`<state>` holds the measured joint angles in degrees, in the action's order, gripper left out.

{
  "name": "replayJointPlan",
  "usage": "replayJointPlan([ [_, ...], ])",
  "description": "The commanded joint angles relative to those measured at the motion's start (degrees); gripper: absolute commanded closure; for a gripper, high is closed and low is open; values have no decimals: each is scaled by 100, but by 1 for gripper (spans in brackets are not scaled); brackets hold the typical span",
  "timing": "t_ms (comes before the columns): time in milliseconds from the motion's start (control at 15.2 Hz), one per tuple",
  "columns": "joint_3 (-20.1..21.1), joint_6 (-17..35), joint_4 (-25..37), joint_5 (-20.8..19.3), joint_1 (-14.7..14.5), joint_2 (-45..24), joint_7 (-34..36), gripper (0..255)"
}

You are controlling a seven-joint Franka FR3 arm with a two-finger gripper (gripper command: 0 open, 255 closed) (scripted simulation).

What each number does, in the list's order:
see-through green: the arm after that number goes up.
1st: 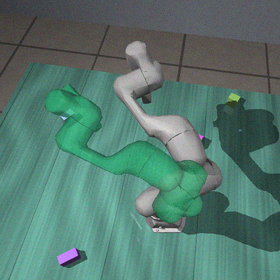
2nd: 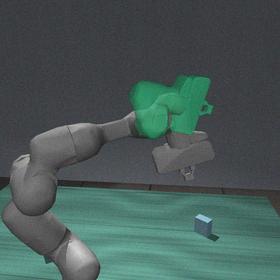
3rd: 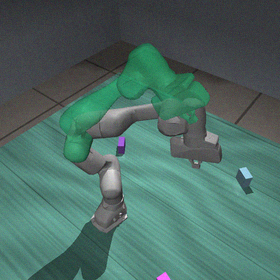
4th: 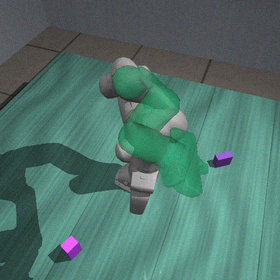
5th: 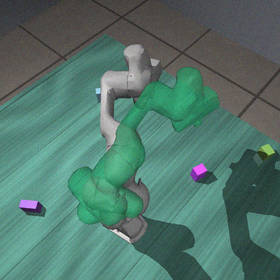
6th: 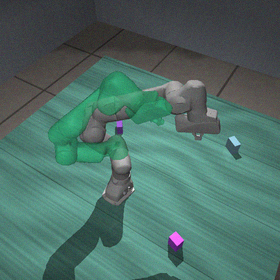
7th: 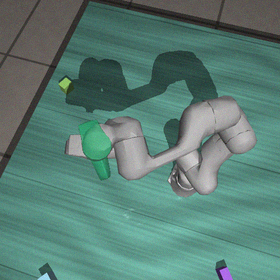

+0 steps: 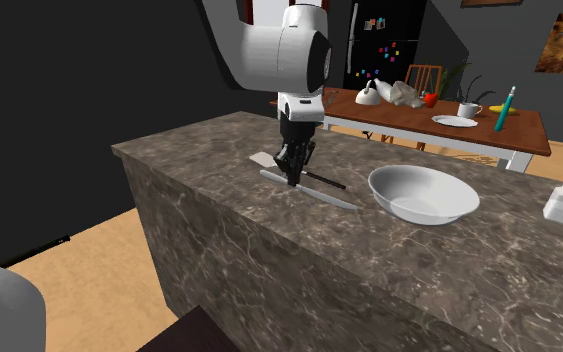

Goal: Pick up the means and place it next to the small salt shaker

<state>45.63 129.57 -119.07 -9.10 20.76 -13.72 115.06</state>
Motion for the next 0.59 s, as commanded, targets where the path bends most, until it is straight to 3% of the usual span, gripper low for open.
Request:
replayJointPlan([
  [0, 22, -64, 26, 53, 21, 54, -34, 255],
  [528, 148, -604, 295, 429, 154, 447, -271, 255],
])
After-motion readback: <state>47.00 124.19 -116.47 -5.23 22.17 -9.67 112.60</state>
